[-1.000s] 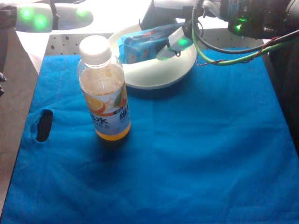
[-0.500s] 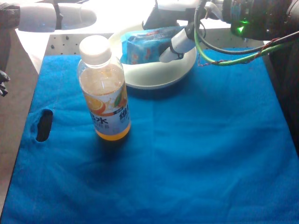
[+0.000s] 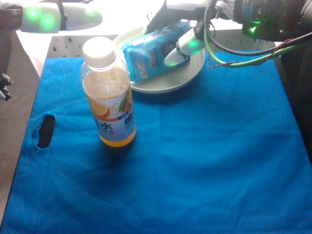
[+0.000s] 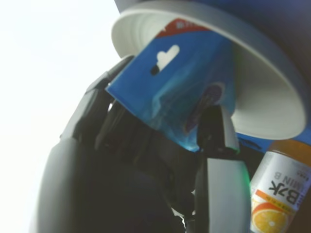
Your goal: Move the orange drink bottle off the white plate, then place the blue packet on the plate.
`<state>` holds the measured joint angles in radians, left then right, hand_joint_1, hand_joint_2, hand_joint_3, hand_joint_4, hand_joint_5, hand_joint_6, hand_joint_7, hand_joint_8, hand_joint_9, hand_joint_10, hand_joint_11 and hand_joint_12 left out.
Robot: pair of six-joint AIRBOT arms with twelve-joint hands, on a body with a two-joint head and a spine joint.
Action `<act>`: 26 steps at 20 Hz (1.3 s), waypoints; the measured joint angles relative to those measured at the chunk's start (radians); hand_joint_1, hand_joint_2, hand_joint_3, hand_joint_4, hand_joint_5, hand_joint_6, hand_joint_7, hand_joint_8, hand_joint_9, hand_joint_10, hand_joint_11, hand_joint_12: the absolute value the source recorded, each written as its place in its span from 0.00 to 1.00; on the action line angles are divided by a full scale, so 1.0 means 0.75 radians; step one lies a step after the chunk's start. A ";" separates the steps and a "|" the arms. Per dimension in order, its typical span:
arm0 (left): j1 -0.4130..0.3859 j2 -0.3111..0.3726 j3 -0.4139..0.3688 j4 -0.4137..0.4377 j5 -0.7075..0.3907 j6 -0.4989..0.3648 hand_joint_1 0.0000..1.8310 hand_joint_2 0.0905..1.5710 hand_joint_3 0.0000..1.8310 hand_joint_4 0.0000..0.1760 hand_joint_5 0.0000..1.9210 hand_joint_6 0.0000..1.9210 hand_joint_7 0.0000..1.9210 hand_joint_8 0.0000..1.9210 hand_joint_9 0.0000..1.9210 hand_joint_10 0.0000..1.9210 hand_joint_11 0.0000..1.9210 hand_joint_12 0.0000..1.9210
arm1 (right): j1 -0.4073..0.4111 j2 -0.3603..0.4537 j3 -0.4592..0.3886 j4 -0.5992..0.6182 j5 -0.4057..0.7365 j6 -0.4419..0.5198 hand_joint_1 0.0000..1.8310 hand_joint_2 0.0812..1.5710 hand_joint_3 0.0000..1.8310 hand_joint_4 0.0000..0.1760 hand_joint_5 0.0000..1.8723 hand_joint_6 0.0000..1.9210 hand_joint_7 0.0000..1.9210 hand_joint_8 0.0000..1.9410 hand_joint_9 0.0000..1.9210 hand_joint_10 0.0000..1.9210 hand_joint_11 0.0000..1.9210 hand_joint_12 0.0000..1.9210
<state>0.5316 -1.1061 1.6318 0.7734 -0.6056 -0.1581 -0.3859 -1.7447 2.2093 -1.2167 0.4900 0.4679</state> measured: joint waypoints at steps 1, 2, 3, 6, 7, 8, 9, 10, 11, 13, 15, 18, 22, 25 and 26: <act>0.000 0.000 0.000 -0.003 -0.003 0.000 0.00 0.61 0.00 0.68 0.00 0.00 0.00 0.00 0.00 0.00 0.00 0.00 | 0.000 0.000 0.004 0.001 0.006 -0.001 0.53 0.49 0.00 0.28 0.17 0.00 0.33 0.00 0.38 0.00 0.17 0.46; 0.000 0.000 0.001 -0.005 -0.002 -0.001 0.00 0.61 0.00 0.73 0.00 0.00 0.00 0.00 0.00 0.00 0.00 0.00 | -0.001 0.000 0.009 0.001 0.013 0.001 0.52 0.46 0.00 0.39 0.14 0.00 0.33 0.00 0.38 0.00 0.17 0.50; 0.000 0.000 0.001 -0.004 -0.002 -0.001 0.00 0.62 0.00 0.71 0.00 0.00 0.00 0.00 0.00 0.00 0.00 0.00 | -0.001 -0.001 0.016 -0.001 0.021 0.012 0.49 0.41 0.00 0.78 0.09 0.00 0.18 0.00 0.20 0.00 0.07 0.46; 0.000 0.000 0.005 -0.014 -0.001 -0.001 0.00 0.61 0.00 0.80 0.00 0.00 0.00 0.00 0.00 0.00 0.00 0.00 | -0.001 0.024 0.020 0.014 0.090 0.074 0.45 0.33 0.00 1.00 0.00 0.00 0.06 0.00 0.05 0.01 0.00 0.30; 0.000 0.001 0.007 -0.016 0.006 -0.001 0.00 0.58 0.00 0.78 0.00 0.00 0.00 0.00 0.00 0.00 0.00 0.00 | -0.001 0.042 0.014 0.047 0.116 0.074 0.42 0.33 0.00 1.00 0.00 0.00 0.03 0.00 0.03 0.00 0.00 0.27; 0.000 0.002 0.007 -0.023 0.016 0.000 0.00 0.57 0.00 0.83 0.00 0.00 0.00 0.00 0.00 0.00 0.00 0.00 | 0.001 0.059 0.006 0.069 0.128 0.074 0.42 0.33 0.00 1.00 0.00 0.00 0.03 0.00 0.03 0.00 0.00 0.24; 0.000 0.009 0.007 -0.025 0.029 0.003 0.00 0.60 0.00 0.80 0.00 0.00 0.00 0.00 0.00 0.00 0.00 0.00 | 0.010 0.084 -0.011 0.075 0.135 0.074 0.42 0.34 0.00 1.00 0.00 0.00 0.00 0.00 0.00 0.00 0.00 0.22; 0.000 0.016 0.007 -0.026 0.034 0.004 0.00 0.61 0.00 0.85 0.00 0.00 0.00 0.00 0.00 0.00 0.00 0.00 | 0.017 0.096 -0.022 0.084 0.136 0.074 0.40 0.33 0.00 1.00 0.00 0.00 0.00 0.00 0.01 0.00 0.00 0.25; 0.000 0.023 0.007 -0.048 0.038 0.008 0.00 0.61 0.00 0.94 0.00 0.00 0.00 0.00 0.00 0.00 0.00 0.00 | 0.020 0.111 -0.031 0.120 0.152 0.069 0.42 0.34 0.00 1.00 0.00 0.00 0.00 0.00 0.00 0.00 0.00 0.10; 0.000 0.041 0.002 -0.079 0.037 0.029 0.00 0.61 0.00 0.70 0.00 0.00 0.00 0.00 0.00 0.00 0.00 0.00 | 0.029 0.148 -0.069 0.177 0.205 0.069 0.43 0.34 0.00 1.00 0.00 0.00 0.00 0.00 0.00 0.00 0.00 0.02; 0.000 0.070 -0.024 -0.149 0.034 0.080 0.00 0.65 0.02 0.67 0.00 0.00 0.00 0.00 0.00 0.00 0.00 0.00 | 0.062 0.223 -0.178 0.206 0.241 -0.002 0.43 0.35 0.00 1.00 0.00 0.00 0.00 0.00 0.00 0.00 0.00 0.00; -0.010 0.134 -0.086 -0.279 -0.005 0.194 0.00 0.68 0.00 0.99 0.00 0.00 0.00 0.00 0.00 0.00 0.00 0.00 | 0.134 0.418 -0.450 0.295 0.256 -0.198 0.45 0.33 0.00 1.00 0.00 0.00 0.00 0.00 0.00 0.00 0.00 0.00; -0.008 0.285 -0.285 -0.470 -0.197 0.431 0.00 0.61 0.00 1.00 0.00 0.00 0.00 0.00 0.00 0.00 0.00 0.00 | 0.175 0.703 -0.752 0.483 0.267 -0.455 0.48 0.32 0.00 1.00 0.00 0.00 0.00 0.00 0.00 0.00 0.00 0.00; 0.085 0.327 -0.371 -0.576 -0.351 0.469 0.06 0.54 0.00 1.00 0.00 0.00 0.00 0.00 0.00 0.00 0.00 0.00 | 0.174 0.843 -0.891 0.610 0.260 -0.587 0.45 0.33 0.00 1.00 0.00 0.00 0.00 0.00 0.00 0.00 0.01 0.00; 0.132 0.335 -0.401 -0.597 -0.409 0.483 0.13 0.51 0.00 1.00 0.00 0.00 0.00 0.00 0.00 0.00 0.00 0.00 | 0.155 0.868 -0.917 0.678 0.278 -0.620 0.44 0.33 0.00 1.00 0.00 0.00 0.00 0.00 0.00 0.00 0.00 0.00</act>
<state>0.6304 -0.8551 1.3312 0.3260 -0.9127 0.2039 -0.2695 -1.0935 1.5215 -0.7086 0.6983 0.0029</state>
